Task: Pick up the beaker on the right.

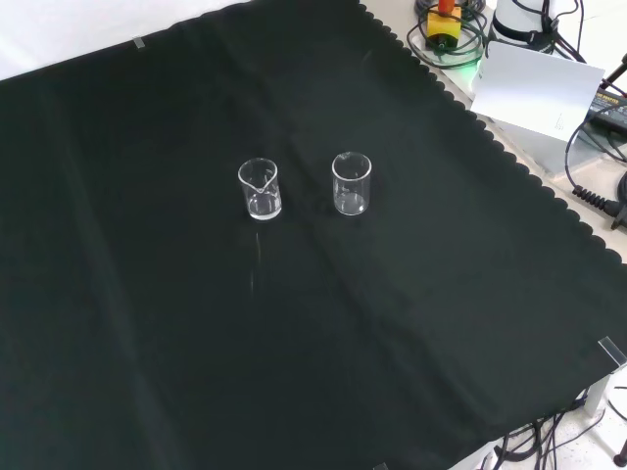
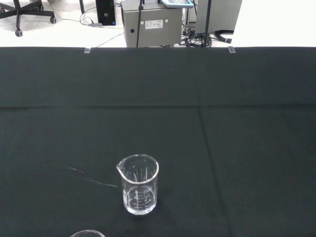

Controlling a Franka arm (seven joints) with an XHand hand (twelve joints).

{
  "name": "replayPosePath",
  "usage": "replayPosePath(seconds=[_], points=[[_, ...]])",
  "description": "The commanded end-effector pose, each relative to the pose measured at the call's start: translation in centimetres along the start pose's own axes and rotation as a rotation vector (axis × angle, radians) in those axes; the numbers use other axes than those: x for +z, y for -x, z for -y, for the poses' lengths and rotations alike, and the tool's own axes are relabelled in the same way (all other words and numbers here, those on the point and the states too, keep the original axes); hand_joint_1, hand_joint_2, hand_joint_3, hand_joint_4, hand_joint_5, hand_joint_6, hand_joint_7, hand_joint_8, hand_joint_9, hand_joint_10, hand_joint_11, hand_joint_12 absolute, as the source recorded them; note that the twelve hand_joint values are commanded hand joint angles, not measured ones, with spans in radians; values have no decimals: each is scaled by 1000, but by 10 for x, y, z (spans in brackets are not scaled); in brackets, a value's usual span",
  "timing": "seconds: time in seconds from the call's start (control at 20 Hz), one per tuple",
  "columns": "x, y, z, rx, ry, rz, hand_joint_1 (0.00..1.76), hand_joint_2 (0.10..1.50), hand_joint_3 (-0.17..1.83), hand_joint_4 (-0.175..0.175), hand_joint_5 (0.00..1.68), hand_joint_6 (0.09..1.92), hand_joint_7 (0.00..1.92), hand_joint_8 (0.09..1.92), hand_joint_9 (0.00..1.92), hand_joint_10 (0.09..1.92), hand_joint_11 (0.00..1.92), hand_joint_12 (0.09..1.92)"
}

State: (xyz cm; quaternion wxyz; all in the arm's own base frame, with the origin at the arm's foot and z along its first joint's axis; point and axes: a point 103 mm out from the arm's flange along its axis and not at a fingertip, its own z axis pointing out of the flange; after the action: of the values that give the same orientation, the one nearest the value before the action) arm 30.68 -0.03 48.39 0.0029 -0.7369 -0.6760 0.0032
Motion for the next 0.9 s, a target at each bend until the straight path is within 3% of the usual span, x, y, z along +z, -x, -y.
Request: replayPosePath(seconds=[0.05,0.2,0.55,0.8,0.9], points=[[0,0,0,2,8,8,4,1150,532,-18,149,228,12,387,68,641,0,1219],[0,0,0,6,8,9,0,1230,378,-17,212,87,1,402,64,642,0,1228],[8,1,-1,24,-10,10,0,1248,341,-17,229,87,0,404,66,642,0,1233],[28,15,-5,50,-2,-19,2,1240,328,-20,241,87,22,422,99,655,0,1241],[38,19,-6,57,3,-41,108,1208,299,-27,276,87,82,469,180,685,0,1297]])
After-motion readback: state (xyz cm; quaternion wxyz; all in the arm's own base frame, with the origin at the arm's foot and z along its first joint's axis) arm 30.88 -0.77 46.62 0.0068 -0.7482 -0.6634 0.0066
